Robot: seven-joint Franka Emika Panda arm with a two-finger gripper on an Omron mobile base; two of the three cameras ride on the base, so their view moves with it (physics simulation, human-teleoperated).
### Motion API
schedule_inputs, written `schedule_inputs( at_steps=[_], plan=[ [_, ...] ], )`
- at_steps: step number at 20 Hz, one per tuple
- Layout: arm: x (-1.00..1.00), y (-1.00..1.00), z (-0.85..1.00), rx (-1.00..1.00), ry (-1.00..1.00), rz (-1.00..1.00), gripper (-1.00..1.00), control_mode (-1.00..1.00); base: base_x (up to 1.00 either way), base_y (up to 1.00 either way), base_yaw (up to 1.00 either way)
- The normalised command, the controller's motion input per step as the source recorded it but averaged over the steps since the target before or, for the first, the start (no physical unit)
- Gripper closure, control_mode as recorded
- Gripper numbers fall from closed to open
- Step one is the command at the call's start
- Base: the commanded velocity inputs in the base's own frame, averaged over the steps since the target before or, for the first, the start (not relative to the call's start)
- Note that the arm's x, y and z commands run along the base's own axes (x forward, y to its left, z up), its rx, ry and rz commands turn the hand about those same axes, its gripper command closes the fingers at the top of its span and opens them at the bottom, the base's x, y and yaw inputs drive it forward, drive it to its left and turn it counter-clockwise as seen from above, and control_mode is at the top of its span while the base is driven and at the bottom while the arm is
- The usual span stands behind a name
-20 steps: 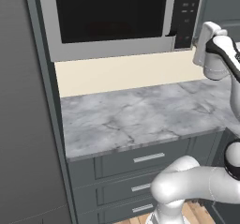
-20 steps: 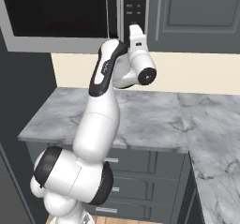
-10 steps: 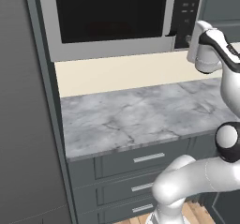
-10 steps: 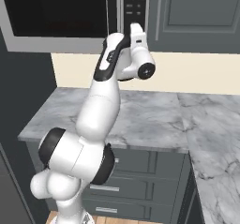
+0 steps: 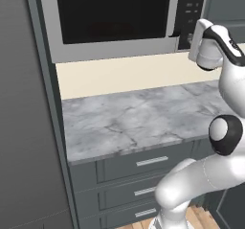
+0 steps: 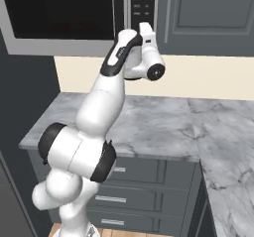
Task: Pick the onion from the sink and place it in the bowl. Then pick the bowl and place it in the microwave. Then close the microwave door and press the start button.
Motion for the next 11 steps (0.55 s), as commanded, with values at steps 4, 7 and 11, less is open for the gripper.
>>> schedule_inputs(
  at_steps=[4, 7, 11],
  plan=[
    [0.19, -0.25, -0.01, 0.0, 0.0, 0.0, 1.0, -1.0, 0.0, 0.0, 0.0],
    [0.2, -0.17, -0.12, 0.0, 0.0, 0.0, 1.0, -1.0, 0.0, 0.0, 0.0],
    [0.15, -0.23, -0.15, 0.0, 0.0, 0.0, 1.0, -1.0, 0.0, 0.0, 0.0]
  ],
)
